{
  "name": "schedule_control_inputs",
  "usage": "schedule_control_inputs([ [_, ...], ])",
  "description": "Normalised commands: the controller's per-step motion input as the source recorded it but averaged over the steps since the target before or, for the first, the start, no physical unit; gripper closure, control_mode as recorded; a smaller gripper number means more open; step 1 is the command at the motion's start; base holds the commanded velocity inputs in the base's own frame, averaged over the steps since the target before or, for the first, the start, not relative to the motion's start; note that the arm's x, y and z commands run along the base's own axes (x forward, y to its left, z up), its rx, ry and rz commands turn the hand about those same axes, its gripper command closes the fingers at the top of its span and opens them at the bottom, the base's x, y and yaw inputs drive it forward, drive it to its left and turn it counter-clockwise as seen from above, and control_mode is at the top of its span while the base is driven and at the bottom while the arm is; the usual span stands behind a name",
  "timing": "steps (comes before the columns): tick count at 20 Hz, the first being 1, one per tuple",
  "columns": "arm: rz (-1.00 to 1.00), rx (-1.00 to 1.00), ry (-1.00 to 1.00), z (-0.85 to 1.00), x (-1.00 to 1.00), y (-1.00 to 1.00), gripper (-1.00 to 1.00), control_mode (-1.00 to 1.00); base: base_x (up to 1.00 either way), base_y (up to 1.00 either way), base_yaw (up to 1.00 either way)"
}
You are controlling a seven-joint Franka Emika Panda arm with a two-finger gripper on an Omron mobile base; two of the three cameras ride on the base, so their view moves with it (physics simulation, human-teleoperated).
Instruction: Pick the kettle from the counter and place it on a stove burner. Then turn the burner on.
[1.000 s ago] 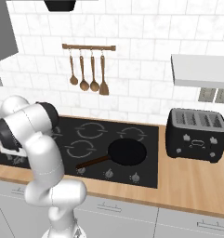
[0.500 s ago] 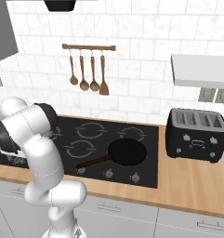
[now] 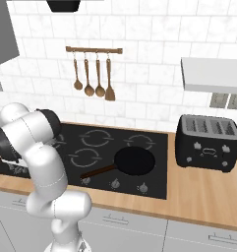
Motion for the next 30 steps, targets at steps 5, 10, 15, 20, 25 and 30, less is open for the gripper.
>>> schedule_control_inputs([
  [5, 0.00, 0.00, -0.08, -0.23, 0.00, 0.00, -1.00, -1.00, 0.00, 0.00, 0.00],
  [10, 0.00, 0.00, -0.04, -0.02, 0.00, 0.00, -1.00, -1.00, 0.00, 0.00, 0.00],
  [15, 0.00, 0.00, 0.00, 0.00, 0.00, 0.00, 1.00, -1.00, 0.00, 0.00, 0.00],
  [20, 0.00, 0.00, 0.00, 0.00, 0.00, 0.00, 1.00, -1.00, 0.00, 0.00, 0.00],
  [25, 0.03, 0.00, 0.00, 0.00, -0.09, 0.00, 1.00, -1.00, 0.00, 0.00, 0.00],
  [30, 0.21, 0.00, 0.00, 0.00, -0.16, 0.00, 1.00, -1.00, 0.00, 0.00, 0.00],
])
